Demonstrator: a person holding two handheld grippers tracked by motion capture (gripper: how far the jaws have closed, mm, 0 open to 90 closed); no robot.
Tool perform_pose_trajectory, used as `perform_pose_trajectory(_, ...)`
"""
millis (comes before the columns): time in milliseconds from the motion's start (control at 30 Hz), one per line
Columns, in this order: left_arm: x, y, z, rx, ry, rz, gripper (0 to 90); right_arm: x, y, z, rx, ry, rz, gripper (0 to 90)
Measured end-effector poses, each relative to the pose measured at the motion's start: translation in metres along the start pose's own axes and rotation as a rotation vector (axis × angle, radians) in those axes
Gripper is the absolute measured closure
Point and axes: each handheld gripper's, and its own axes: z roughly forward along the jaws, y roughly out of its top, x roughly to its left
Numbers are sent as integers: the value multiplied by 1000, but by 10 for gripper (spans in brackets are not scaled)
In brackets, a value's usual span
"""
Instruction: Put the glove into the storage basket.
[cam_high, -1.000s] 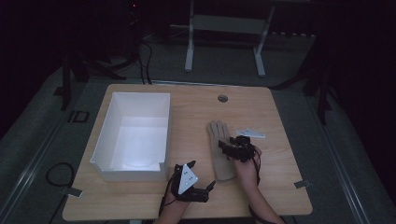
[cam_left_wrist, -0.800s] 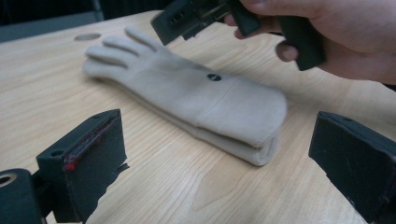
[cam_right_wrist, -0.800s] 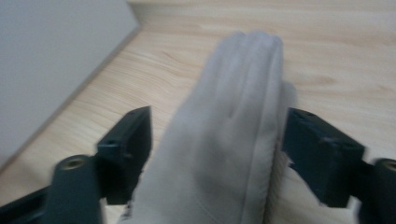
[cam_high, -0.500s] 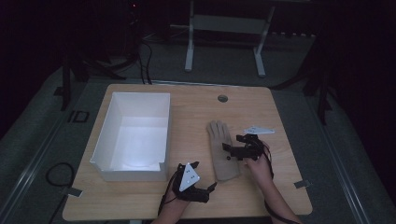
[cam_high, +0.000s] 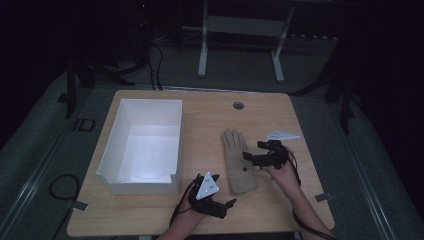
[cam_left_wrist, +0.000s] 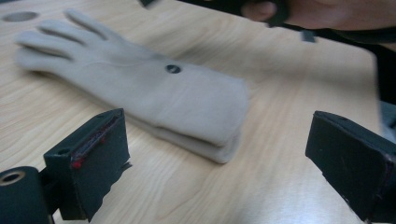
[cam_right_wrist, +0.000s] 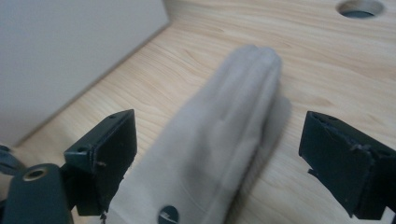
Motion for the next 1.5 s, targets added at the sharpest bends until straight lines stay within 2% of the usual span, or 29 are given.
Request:
perform_pose_trajectory(67,1,3,1,7,-33,-5,61,-1,4,0,-9,-11,-16,109)
perform_pose_trajectory(133,2,6,2,11,-45,-19,61,-4,9,2,-15,-6,-13,111)
perform_pose_trajectory(200,4,8,2,0,-89,-22,61,-6,14,4,-25,10,-5,112)
perform_pose_trajectory(300,4,12,7,25,-94,15,97,-10,19,10,-36,38,16,109)
perform_pose_trajectory(400,3,19,13,39,-115,49,144,-11,26,21,-22,21,11,110)
perform_pose_trajectory(467,3,25,19,57,-126,81,152,-13,30,28,-13,1,5,145)
perform_pose_trajectory(500,3,25,19,57,-126,81,160,-13,30,28,-13,1,5,145)
perform_pose_trajectory(533,3,32,26,75,-143,105,160,-15,32,32,-6,-3,5,158)
perform_pose_trajectory(567,3,36,31,86,-157,115,211,-19,35,39,8,-11,5,210)
perform_pose_trajectory(600,3,38,35,95,-164,125,215,-21,36,43,12,-23,8,229)
perform_pose_trajectory(667,3,41,43,120,-188,136,245,-27,35,49,25,9,45,236)
perform_pose_trajectory(767,6,41,54,153,-211,112,282,-35,29,60,47,4,67,286)
perform_pose_trajectory(800,8,41,57,164,-206,106,308,-37,27,63,57,-3,77,318)
perform_pose_trajectory(1000,15,35,65,213,-206,84,314,-49,14,77,133,-10,124,338)
perform_pose_trajectory(1067,18,32,65,218,-205,71,314,-53,13,80,153,7,164,354)
perform_pose_trajectory(1133,20,30,65,230,-208,61,314,-53,12,83,159,34,172,401)
perform_pose_trajectory(1200,22,28,64,241,-207,61,314,-53,11,84,167,69,189,509)
perform_pose_trajectory(1267,22,27,64,244,-208,46,314,-51,11,85,166,89,184,588)
perform_pose_trajectory(1333,22,26,64,247,-208,50,314,-49,12,84,169,89,169,619)
perform_pose_trajectory(1367,22,27,64,253,-209,58,315,-40,15,83,174,61,112,708)
perform_pose_trajectory(1500,17,27,63,270,-205,94,318,-21,21,80,171,-39,-18,791)
